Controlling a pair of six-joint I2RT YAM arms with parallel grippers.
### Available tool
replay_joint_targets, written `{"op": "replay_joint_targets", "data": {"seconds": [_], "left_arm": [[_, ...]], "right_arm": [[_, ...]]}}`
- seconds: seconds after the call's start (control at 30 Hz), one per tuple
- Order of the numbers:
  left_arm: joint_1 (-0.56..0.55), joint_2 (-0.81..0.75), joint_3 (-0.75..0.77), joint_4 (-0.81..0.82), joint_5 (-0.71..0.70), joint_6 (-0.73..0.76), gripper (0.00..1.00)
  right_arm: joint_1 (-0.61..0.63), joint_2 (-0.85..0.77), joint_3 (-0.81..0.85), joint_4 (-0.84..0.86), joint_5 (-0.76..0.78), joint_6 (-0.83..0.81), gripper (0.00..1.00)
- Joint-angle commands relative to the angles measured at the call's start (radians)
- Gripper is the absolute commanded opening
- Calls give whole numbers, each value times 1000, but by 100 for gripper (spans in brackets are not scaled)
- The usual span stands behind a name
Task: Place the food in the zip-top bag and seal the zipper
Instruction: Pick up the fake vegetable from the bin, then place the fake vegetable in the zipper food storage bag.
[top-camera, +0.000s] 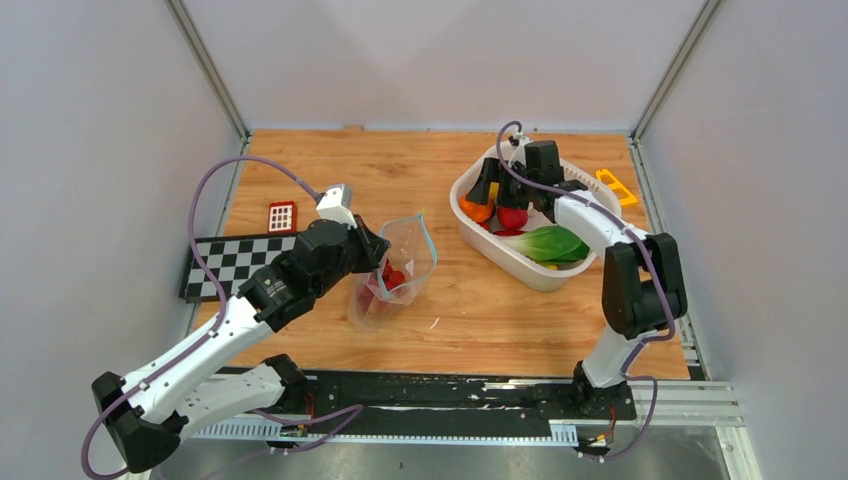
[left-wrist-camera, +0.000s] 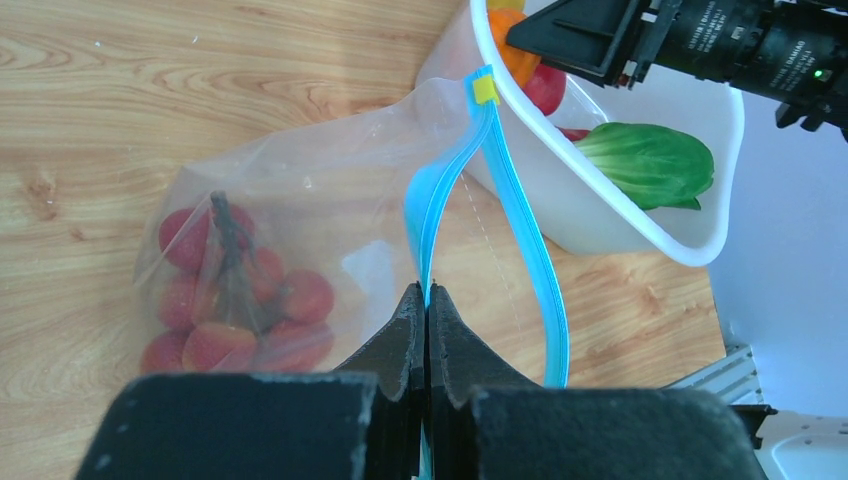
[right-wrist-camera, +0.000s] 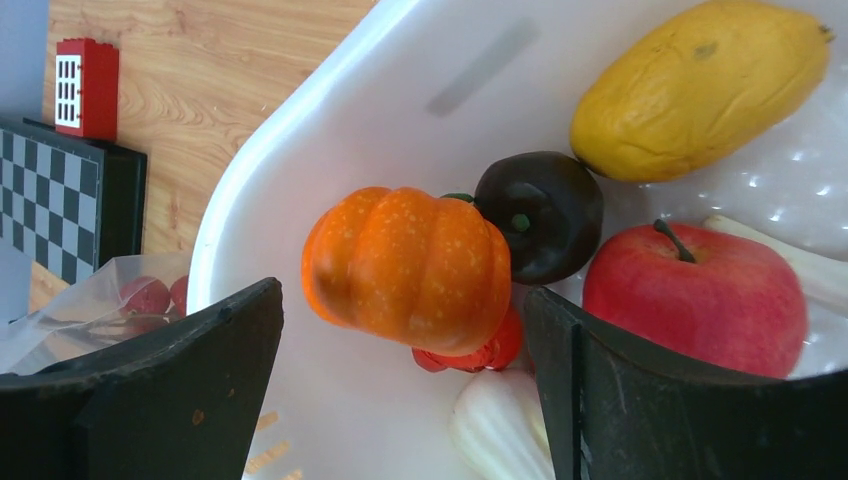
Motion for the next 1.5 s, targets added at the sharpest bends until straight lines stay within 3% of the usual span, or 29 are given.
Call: {"op": "replay_joint_targets", "data": {"seconds": [0.0,0.23,0.37,0.57,0.83,1.13,1.47], "left_arm": [[5,-18,0,32,4,0,0],[5,-21,2,25,6,3,0],[5,-28,5,16,0,6,0],[5,-30,12,11,-1,12,0],[5,-23,14,16,10,20,0],[5,-11,15,26,39,17,0],[3,13,19,55,43,14,0]], "right_arm": [[-5,55,61,12,-82,20,89],[-5,106,80,0,-77,-11,85],[-5,90,54,27,-55,3,76],[-6,12,-18,94,-32,31,60],[-12,-140,-140,193,12,41,49],[-12,-318,-245,246,25,64,47],[61,-527,-414,515,-177,247,46]]}}
